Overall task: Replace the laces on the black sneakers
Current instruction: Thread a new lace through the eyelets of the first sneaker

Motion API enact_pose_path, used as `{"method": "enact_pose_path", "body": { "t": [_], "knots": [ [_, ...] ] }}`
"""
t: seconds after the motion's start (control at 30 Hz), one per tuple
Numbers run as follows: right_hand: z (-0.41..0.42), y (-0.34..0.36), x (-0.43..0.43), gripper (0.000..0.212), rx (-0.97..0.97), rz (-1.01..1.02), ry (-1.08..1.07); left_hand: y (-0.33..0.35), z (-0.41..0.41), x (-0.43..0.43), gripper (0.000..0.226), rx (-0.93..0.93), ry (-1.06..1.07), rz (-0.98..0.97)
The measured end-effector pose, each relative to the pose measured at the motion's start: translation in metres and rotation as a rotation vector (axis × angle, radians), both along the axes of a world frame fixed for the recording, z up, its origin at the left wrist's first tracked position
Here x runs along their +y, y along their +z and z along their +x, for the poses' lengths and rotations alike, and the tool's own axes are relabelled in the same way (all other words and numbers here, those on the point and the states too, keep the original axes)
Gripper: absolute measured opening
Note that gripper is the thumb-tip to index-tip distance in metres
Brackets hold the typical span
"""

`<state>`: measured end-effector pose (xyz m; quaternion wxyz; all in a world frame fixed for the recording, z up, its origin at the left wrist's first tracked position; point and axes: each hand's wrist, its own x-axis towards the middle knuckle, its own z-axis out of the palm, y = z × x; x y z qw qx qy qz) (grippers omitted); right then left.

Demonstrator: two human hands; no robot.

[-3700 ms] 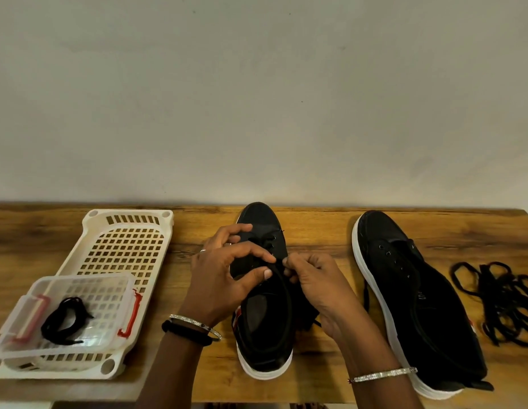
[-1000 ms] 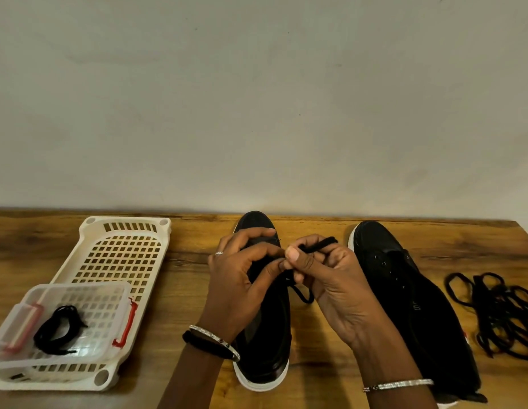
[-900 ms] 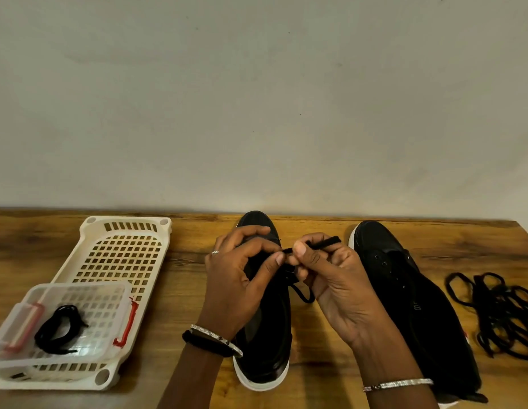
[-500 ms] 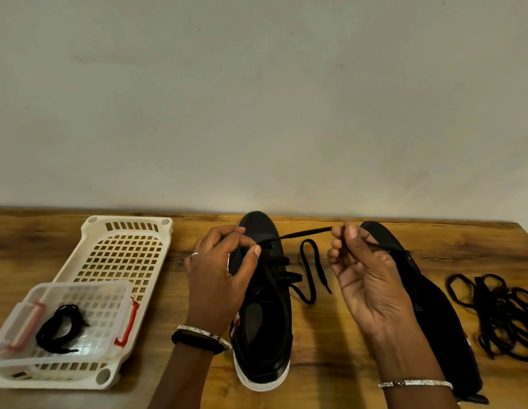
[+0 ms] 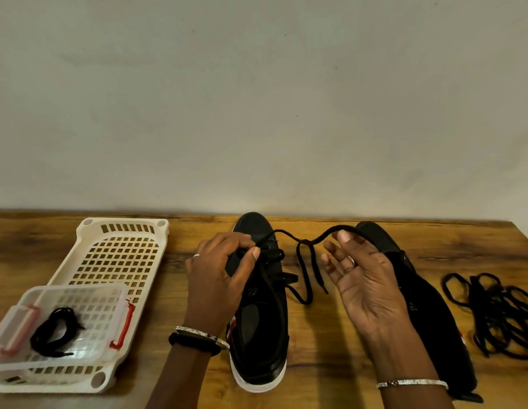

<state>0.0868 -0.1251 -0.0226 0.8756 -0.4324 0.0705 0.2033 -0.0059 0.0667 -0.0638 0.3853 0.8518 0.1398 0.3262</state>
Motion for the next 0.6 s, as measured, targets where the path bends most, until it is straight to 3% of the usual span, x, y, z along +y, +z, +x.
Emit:
{"method": "enact_pose_path", "body": {
  "t": [0.33,0.6],
  "knots": [
    [-0.0041,-0.0066,0.0085,0.012,-0.038,-0.078,-0.012,0.0009,-0.0014,-0.005,0.02,0.029,-0.062,-0.013],
    [0.0005,-0.0098,0.0086,0.025,-0.1,-0.03,-0.129,0.0028,-0.0039,-0.0027,0.022,0.068,-0.055,0.001]
  ]
}}
